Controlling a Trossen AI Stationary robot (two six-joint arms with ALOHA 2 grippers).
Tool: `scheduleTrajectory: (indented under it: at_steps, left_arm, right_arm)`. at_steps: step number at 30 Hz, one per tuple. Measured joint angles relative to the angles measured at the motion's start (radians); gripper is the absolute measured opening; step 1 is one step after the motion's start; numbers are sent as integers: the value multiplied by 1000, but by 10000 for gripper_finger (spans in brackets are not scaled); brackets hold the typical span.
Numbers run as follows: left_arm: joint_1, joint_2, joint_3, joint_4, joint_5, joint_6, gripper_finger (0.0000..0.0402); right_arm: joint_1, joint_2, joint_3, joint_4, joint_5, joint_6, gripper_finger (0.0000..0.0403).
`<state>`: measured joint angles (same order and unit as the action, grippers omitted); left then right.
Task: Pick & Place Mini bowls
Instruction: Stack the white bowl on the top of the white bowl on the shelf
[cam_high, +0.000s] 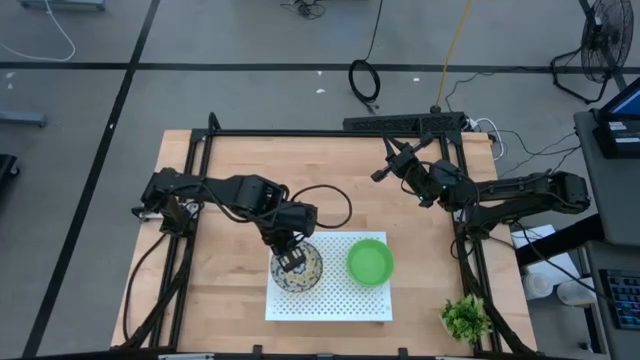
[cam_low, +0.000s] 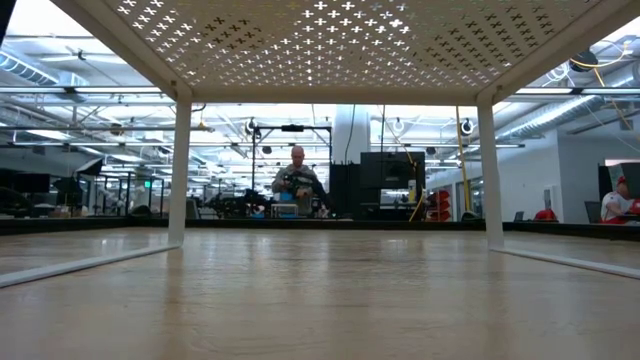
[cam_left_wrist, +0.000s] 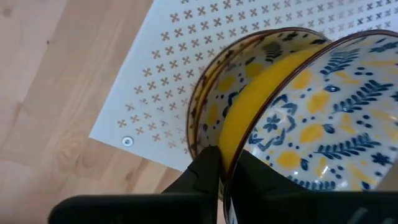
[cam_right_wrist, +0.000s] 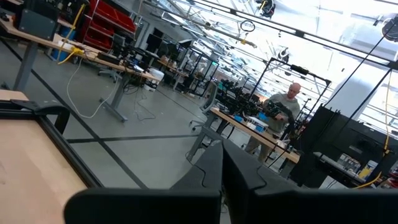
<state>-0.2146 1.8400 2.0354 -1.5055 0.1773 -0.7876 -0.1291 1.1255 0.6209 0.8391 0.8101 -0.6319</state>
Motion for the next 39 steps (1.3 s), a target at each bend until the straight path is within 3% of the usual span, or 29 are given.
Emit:
scheduleTrajectory:
  at_steps: [20,29,36,39]
  left_arm:
    - [3,6,0,6,0,20,41]
    - [6,5,0,10,20,21,139]
    - [28,5,0,14,186,19,203]
    - [39,-4,0,16,194,30,218]
  right_arm:
    - [0,0,0,0,0,0,0]
    - [0,0,0,-4,0,0,0]
    - [0,0,0,-3,0,0,0]
    - [0,0,0,-3,0,0,0]
